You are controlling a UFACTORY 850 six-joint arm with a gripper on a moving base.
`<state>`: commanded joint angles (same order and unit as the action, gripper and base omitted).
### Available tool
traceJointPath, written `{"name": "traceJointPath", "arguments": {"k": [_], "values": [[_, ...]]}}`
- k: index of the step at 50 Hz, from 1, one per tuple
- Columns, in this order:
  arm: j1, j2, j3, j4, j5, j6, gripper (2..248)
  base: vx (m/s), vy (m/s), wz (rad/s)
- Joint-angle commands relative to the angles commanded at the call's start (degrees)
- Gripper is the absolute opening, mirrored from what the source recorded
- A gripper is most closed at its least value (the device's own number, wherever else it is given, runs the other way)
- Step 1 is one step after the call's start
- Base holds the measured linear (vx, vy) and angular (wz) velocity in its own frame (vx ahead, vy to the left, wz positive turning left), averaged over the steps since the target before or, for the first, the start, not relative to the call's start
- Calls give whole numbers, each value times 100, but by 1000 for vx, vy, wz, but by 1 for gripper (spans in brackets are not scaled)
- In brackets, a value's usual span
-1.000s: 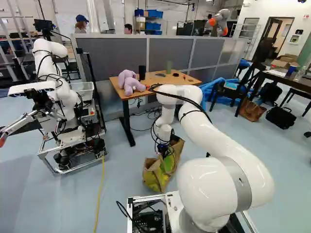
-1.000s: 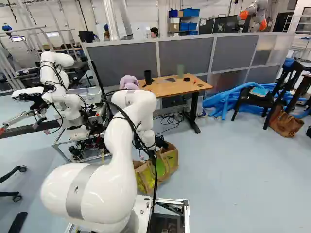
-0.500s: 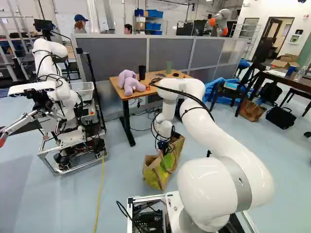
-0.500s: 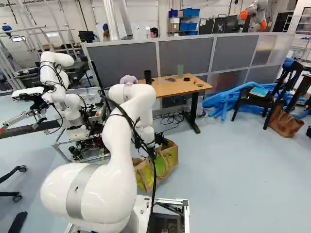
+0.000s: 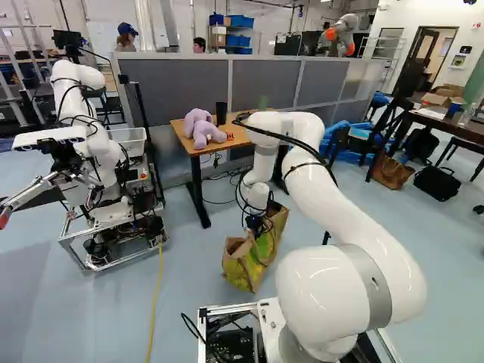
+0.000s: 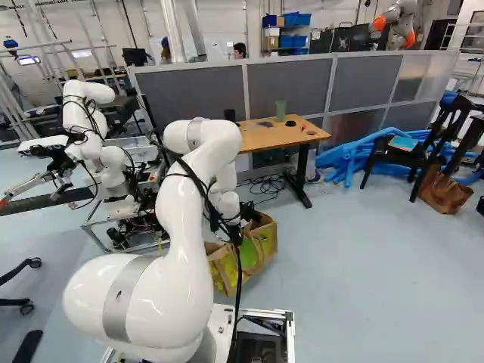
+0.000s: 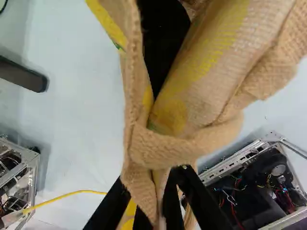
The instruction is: Pick up the bag on the ground and place it on the table
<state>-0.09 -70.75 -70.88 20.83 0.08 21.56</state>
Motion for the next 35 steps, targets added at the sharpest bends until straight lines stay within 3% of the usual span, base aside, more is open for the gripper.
{"name": "traceJointPath", "arguments": {"k": [35], "values": [[0,781,614,0,0,0,21,0,0,0]]}}
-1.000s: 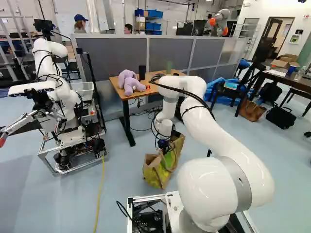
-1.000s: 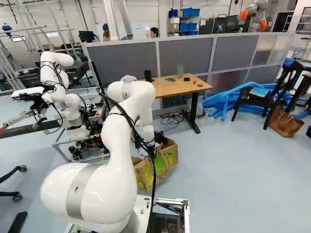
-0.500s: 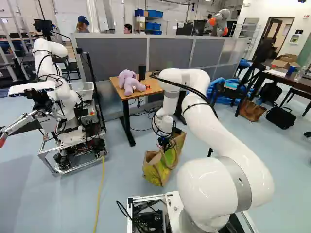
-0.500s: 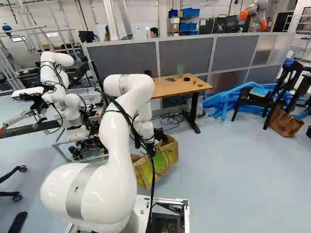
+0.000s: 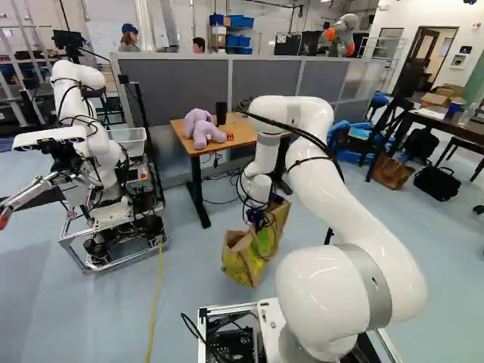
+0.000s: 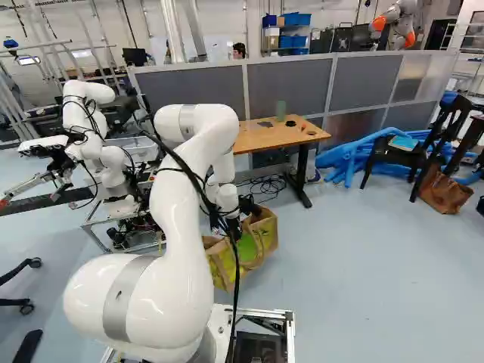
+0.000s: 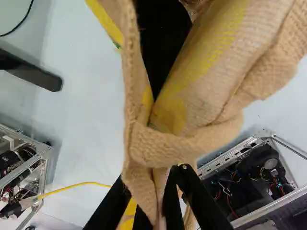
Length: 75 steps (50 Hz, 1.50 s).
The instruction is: Pick up the bag on the ground and place it on the table
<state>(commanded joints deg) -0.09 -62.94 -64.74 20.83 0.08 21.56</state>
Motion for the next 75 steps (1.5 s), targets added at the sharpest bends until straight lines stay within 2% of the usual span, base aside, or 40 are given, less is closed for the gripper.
{"name": "traceJointPath", "arguments": {"k": [27,75], "values": [[0,601,416,0,-15,0,21,0,0,0],[-24,1607,878,0,-548,0,21,0,0,0]]}}
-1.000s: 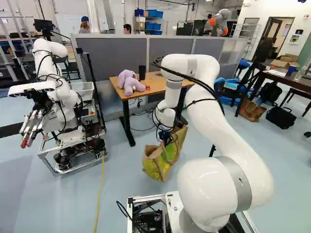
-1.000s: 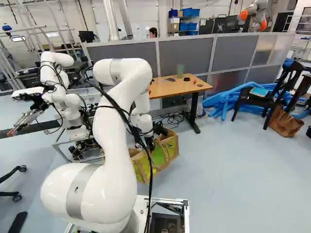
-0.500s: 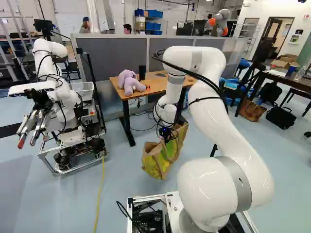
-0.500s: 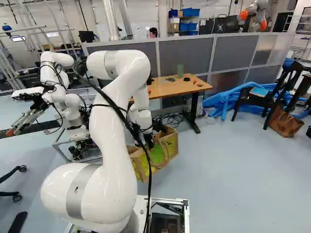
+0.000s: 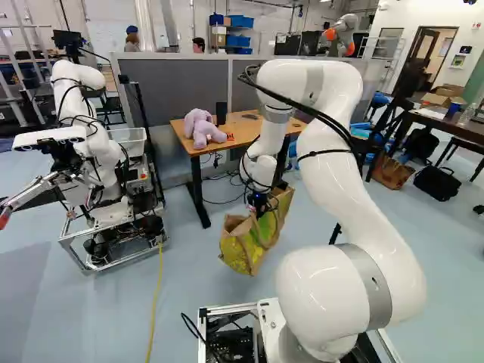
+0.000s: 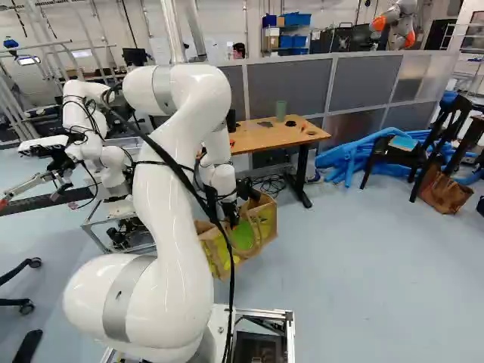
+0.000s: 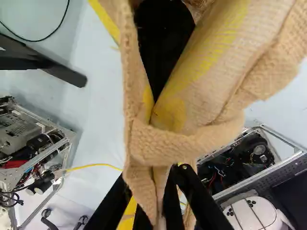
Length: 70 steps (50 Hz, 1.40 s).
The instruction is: Pick up the bag on the ground and place it on the table
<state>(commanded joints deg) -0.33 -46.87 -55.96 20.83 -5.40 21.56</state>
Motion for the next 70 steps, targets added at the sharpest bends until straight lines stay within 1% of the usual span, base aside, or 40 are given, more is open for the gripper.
{"name": "traceJointPath", "arguments": {"k": [22,34,47,70], "values": [[-60,413,91,-4,-6,0,21,0,0,0],[-116,634,138,-109,-6,0,21,0,0,0],[-182,878,202,-370,-6,0,21,0,0,0],[-291,1293,292,-1000,-6,0,21,0,0,0]]}}
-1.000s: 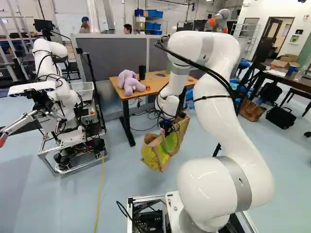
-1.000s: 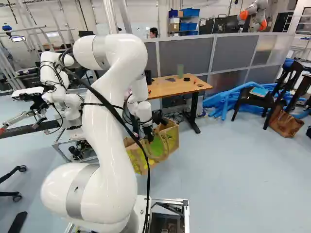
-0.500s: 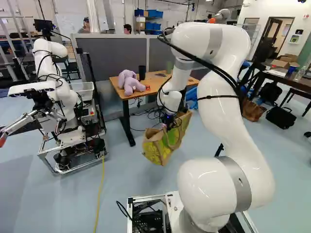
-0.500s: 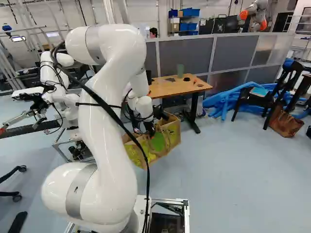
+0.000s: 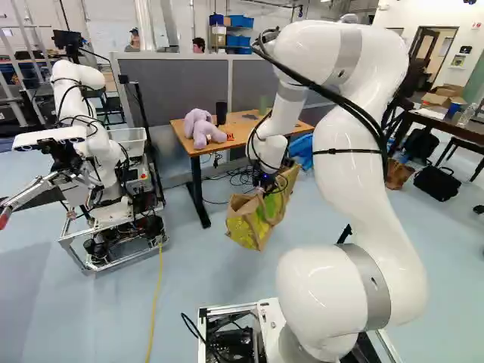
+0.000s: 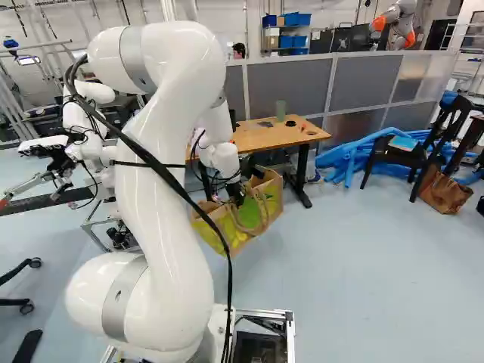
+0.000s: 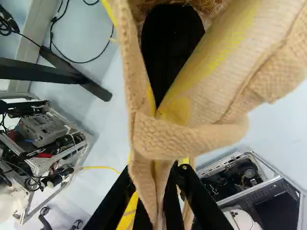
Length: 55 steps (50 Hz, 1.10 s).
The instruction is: Pick up the bag on the ground and place it on the table
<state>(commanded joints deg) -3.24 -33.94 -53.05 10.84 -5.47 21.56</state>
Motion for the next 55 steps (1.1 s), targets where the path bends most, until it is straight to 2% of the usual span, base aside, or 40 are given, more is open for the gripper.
{"name": "traceJointPath", "arguments": {"k": [36,55], "values": [[-103,531,-25,-1011,-23,0,21,0,0,0],[-89,693,-202,-1516,-330,0,21,0,0,0]]}}
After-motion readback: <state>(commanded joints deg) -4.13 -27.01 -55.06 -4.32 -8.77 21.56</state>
